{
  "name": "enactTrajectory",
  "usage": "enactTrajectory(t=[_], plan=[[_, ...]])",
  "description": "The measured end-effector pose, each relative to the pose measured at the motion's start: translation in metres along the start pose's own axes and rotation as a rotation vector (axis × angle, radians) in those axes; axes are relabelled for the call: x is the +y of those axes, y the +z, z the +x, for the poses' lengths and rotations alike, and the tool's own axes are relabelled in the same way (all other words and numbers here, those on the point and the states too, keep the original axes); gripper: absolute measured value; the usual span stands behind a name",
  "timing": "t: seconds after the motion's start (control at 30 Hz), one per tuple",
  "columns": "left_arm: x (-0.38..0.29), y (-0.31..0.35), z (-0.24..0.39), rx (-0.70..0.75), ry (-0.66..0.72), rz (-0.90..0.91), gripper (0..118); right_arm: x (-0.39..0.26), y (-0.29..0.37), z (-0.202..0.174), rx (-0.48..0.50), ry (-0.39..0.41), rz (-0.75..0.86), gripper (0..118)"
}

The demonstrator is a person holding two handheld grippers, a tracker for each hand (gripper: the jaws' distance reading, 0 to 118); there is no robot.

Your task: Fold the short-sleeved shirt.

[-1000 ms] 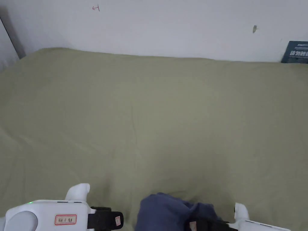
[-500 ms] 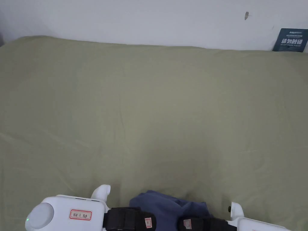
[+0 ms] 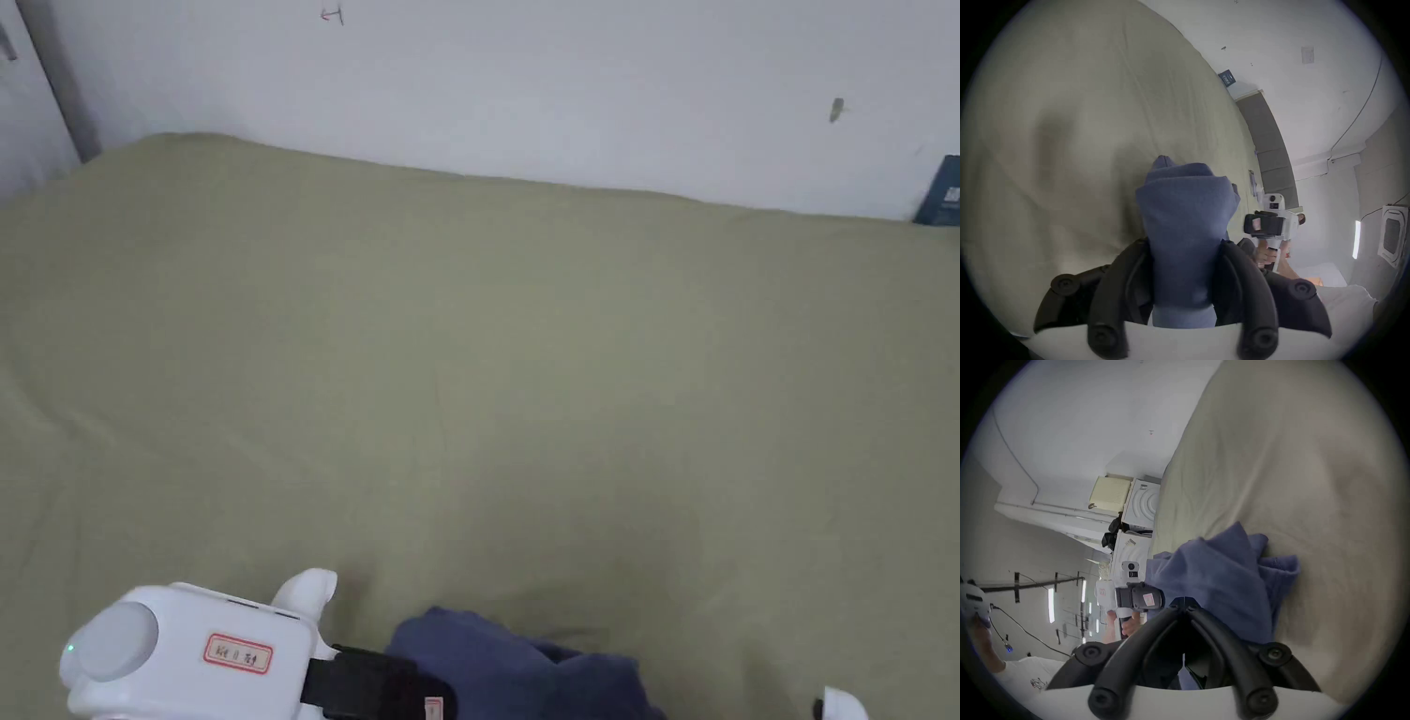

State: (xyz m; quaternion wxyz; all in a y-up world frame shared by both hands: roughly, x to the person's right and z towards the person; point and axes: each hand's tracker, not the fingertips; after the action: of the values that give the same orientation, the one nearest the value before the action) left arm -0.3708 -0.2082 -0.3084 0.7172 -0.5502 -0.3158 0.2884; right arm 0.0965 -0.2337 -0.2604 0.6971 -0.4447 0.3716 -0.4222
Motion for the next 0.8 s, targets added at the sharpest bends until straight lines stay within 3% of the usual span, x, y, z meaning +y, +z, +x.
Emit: enactTrajectory(t=[0.37,0.5,0.67,0.7,0.77,0.8], plan=[[0.078,0.228,-0.111,0.341,0.015,0.091,41,-0.007,0.024,-0.051,-0.076,0.136,0.073,0],[0.108,0.266,-0.152,0.298,0.079,0.054,41,-0.008,0.03,-0.051,-0.118,0.103,0.105,0],[0.12,0.276,-0.163,0.386,0.107,0.079,42,-0.002,0.03,-0.058,-0.164,0.095,0.105,0],[0.119,0.275,-0.159,0.412,0.104,0.075,50,0.0,0.03,-0.058,-0.163,0.093,0.106,0],[0.122,0.278,-0.162,0.465,0.072,0.123,93,0.004,0.032,-0.056,-0.17,0.086,0.112,0],[0.121,0.281,-0.158,0.479,0.071,0.154,103,0.005,0.032,-0.056,-0.17,0.087,0.112,0]])
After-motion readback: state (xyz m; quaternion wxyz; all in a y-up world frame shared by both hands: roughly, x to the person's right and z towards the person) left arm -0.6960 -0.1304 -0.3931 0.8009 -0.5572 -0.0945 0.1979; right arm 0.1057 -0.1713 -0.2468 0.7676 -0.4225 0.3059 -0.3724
